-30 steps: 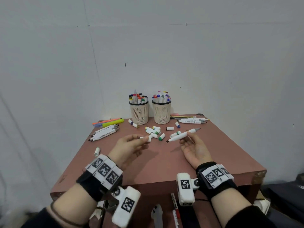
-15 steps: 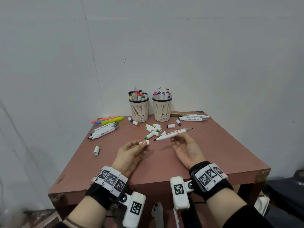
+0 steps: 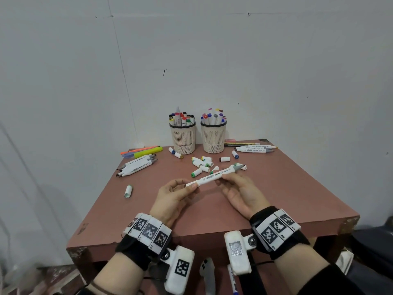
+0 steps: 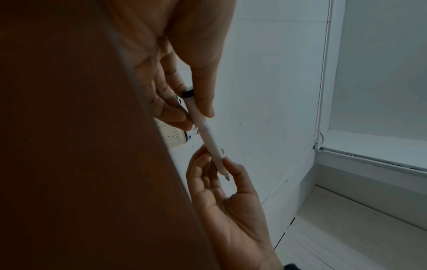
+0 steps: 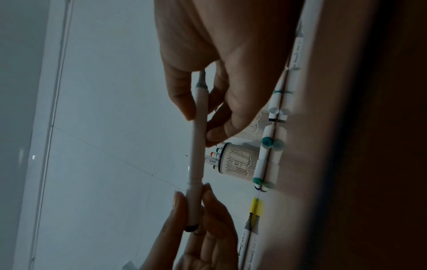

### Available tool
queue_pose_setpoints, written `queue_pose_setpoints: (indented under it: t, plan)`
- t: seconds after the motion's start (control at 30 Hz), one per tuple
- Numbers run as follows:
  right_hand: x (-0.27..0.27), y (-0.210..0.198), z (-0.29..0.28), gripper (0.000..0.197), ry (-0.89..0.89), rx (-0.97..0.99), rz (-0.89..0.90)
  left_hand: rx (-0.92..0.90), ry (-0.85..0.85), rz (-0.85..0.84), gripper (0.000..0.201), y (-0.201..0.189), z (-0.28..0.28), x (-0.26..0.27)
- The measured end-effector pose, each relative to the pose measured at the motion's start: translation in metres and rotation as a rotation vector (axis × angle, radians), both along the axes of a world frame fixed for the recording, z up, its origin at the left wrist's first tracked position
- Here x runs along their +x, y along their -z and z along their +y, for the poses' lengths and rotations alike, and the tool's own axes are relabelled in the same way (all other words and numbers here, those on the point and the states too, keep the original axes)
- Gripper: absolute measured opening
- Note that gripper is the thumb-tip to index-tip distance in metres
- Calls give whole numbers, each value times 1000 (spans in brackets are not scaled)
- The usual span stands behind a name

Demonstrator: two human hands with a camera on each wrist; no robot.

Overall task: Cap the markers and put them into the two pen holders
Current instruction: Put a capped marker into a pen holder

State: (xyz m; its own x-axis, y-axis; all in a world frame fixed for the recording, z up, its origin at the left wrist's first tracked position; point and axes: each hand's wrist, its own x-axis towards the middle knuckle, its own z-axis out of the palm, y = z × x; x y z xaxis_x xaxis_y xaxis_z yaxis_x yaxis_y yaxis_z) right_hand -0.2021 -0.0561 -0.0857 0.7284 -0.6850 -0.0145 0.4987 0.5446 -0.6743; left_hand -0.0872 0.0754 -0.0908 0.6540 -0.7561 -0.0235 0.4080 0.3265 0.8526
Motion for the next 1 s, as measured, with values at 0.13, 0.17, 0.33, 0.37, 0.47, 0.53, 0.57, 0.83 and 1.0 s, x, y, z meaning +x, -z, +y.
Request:
queue_pose_setpoints:
  t: [0.13, 0.17, 0.33, 0.37, 0.47, 0.53, 0.57, 0.83, 1.0]
  plan:
    - [-1, -1, 4, 19, -25, -34, 5, 19, 4, -34, 20, 2, 0, 0]
    - [-1, -1, 5, 19, -27, -46, 7, 28, 1, -41, 21, 3, -1, 0]
    - [-1, -1, 9, 18, -8, -145, 53, 69, -31, -66, 21, 6, -3, 1]
    - [-1, -1, 10, 17, -1, -162, 64, 78, -28, -70, 21, 6, -3, 1]
    - [-2, 1, 9, 18, 17, -194, 81, 116, -5, -89, 20, 8, -2, 2]
    - [-2, 3, 8, 20, 13, -207, 83, 132, 7, -106, 20, 8, -2, 2]
    - [-3, 4, 8, 22, 9, -213, 85, 134, 13, -113, 19, 8, -1, 2]
    - [-4, 7, 5, 56, -9, -260, 108, 135, 27, -134, 15, 10, -2, 2]
    - [-3, 5, 8, 58, 20, -235, 65, 106, 35, -143, 15, 9, -2, 2]
